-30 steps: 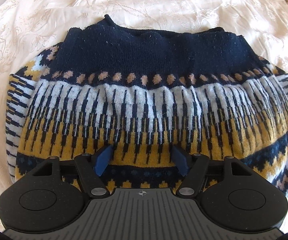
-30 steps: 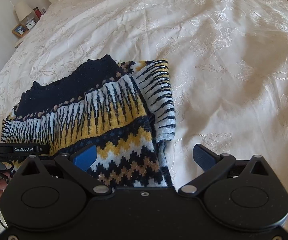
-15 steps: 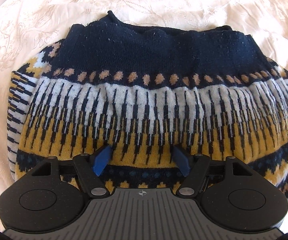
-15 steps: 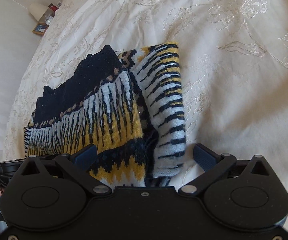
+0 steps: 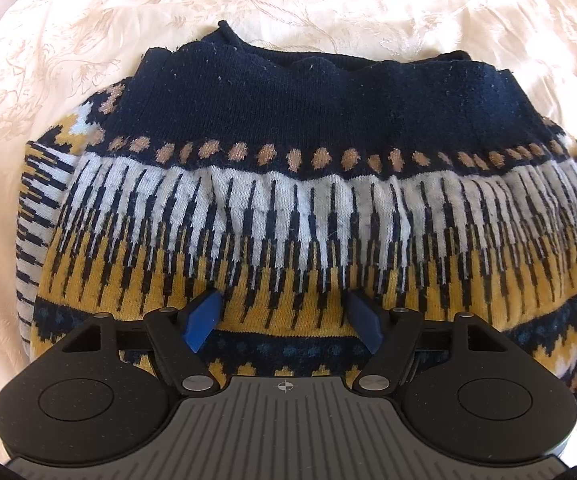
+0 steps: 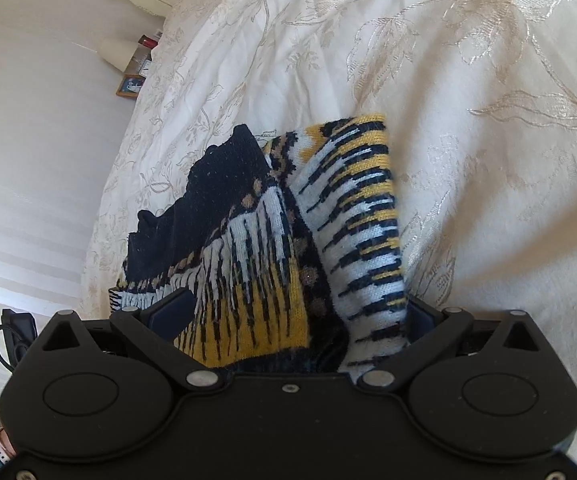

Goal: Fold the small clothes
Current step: 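Grasp the folded side edge with the right tool while the left tool presses the bundle, then fold the side edge over the bundle with the right tool and release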

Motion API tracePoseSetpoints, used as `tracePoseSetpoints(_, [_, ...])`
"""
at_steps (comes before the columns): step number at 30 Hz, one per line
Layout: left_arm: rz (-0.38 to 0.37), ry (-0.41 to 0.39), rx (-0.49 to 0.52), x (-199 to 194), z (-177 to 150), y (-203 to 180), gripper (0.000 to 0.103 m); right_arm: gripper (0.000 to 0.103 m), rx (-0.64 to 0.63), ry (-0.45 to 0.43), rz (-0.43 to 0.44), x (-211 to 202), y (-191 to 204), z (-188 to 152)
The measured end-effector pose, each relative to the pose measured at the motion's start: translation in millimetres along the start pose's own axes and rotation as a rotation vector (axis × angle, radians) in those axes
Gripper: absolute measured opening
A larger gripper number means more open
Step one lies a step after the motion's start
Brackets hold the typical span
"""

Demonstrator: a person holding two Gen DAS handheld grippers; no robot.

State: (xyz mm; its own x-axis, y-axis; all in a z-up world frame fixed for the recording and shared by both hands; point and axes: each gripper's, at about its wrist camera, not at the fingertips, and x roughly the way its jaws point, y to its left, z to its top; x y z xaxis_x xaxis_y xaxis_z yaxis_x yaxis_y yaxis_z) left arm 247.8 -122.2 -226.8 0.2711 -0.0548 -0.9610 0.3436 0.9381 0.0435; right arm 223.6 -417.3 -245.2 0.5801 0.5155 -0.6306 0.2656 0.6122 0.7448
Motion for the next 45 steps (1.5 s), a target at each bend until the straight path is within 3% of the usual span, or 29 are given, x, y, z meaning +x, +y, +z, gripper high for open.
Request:
tracePoseSetpoints(5, [-0.002,-0.002,0.005,-0.9,-1.0,0.3,0.07,0.103,-0.042,0.07,0.036,-5.0,-1.6,3.1])
tracePoseSetpoints(10, [-0.004,-0.006,0.005,-0.9,-0.9,-0.1,0.07,0.102,-0.042,0.099,0.049,-10.8,3.0,-16.1])
tracePoseSetpoints(13, [-0.006,-0.01,0.006,-1.1,-2.1,1.0,0.07,0.094,-0.067,0.088,0.018,-14.3,9.3,-27.2])
tracePoseSetpoints(16, [-0.007,-0.009,0.006,-1.4,-2.7,1.0,0.07,0.068,-0.075,0.064,-0.047,-15.7,14.4,-28.9])
tracePoseSetpoints(18, [-0.008,-0.001,0.01,-3.0,-1.5,0.8,0.07,0.039,-0.054,0.06,-0.085,-16.9,14.1,-27.0])
tracePoseSetpoints(21, [-0.011,0.024,0.001,-12.1,7.6,2.1,0.067,0.035,-0.052,0.052,-0.098,-16.8,21.4,-27.1])
tracePoseSetpoints(24, [-0.046,-0.041,-0.022,-26.4,15.3,5.8,0.065,0.033,-0.092,0.031,-0.133,-19.8,35.4,-30.3])
tracePoseSetpoints(27, [-0.023,-0.089,-0.043,-25.6,25.6,8.2,0.065,0.033,-0.089,-0.001,-0.157,-24.9,48.3,-31.5])
tracePoseSetpoints(31, [-0.005,-0.039,0.017,2.7,36.2,5.3,0.069,0.033,-0.103,-0.019,-0.214,-26.8,66.9,-31.5])
tracePoseSetpoints(34, [-0.03,-0.022,0.047,0.3,47.1,10.2,0.067,0.032,-0.121,-0.027,-0.268,-24.1,81.3,-30.1])
tracePoseSetpoints(36, [-0.07,-0.038,0.024,-11.9,52.5,24.5,0.06,0.032,-0.144,-0.033,-0.312,-22.0,92.9,-29.9])
tracePoseSetpoints(41, [-0.113,-0.111,-0.042,-56.4,43.9,79.6,0.06,0.031,-0.2,-0.056,-0.379,-19.2,129.0,-30.9])
tracePoseSetpoints(45, [-0.122,-0.134,-0.066,-80.8,18.1,120.0,0.06,0.029,-0.264,-0.079,-0.372,-15.7,171.8,-34.3])
